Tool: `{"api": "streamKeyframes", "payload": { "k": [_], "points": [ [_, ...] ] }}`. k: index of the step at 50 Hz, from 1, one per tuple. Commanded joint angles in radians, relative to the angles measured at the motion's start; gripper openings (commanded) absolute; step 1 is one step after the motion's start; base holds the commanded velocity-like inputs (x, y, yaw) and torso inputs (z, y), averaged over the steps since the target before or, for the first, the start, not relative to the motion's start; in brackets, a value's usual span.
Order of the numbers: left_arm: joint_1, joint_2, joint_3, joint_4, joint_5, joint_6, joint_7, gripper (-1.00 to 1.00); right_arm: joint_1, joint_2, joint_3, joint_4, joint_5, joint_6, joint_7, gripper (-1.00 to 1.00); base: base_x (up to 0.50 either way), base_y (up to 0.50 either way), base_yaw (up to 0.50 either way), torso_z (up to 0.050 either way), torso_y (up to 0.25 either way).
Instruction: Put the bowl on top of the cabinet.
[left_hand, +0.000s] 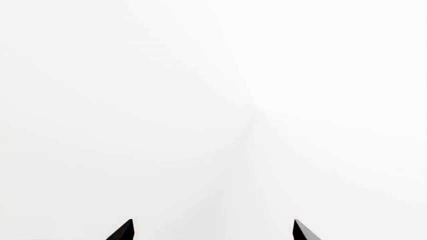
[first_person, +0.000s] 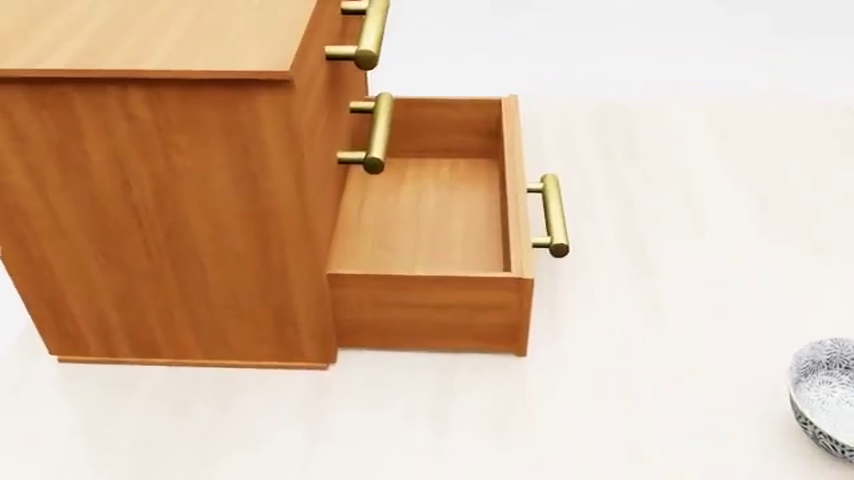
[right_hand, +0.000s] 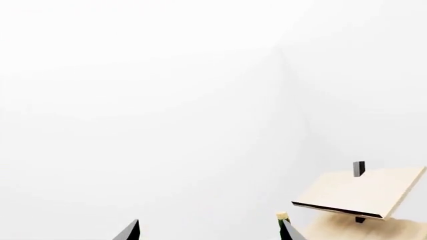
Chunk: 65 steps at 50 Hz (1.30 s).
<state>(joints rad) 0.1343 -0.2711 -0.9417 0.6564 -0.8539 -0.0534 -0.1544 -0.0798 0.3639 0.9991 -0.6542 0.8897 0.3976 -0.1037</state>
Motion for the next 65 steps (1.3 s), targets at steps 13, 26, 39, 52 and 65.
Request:
{"api": "streamKeyframes", "payload": {
  "k": [13, 26, 39, 52, 65],
  "points": [
    [0.002, 0.001, 0.004, -0.003, 0.001, 0.006, 0.000, 1.00, -0.017, 0.002, -0.009, -0.012, 0.000, -0.004, -0.017, 1.00, 0.50, 0.00, 0.00, 0.000, 0.001],
    [0.002, -0.001, 0.006, -0.003, 0.001, 0.006, -0.002, 1.00, -0.020, 0.004, -0.014, -0.015, 0.007, -0.001, -0.016, 1.00, 0.50, 0.05, 0.00, 0.000, 0.001],
    [0.005, -0.002, 0.005, -0.004, -0.002, 0.009, -0.002, 1.00, -0.013, 0.036, -0.041, -0.012, 0.008, 0.031, 0.004, 1.00, 0.50, 0.08, 0.00, 0.000, 0.000],
    [0.007, -0.003, 0.010, -0.002, -0.001, 0.011, 0.000, 1.00, 0.059, 0.362, -0.175, 0.098, 0.023, 0.241, 0.007, 1.00, 0.05, 0.01, 0.00, 0.000, 0.000],
    [0.009, -0.004, 0.013, -0.004, -0.002, 0.013, 0.003, 1.00, 0.023, 0.690, -0.162, 0.288, 0.205, 0.548, -0.173, 1.00, 0.00, 0.00, 0.00, 0.000, 0.000]
  ]
}}
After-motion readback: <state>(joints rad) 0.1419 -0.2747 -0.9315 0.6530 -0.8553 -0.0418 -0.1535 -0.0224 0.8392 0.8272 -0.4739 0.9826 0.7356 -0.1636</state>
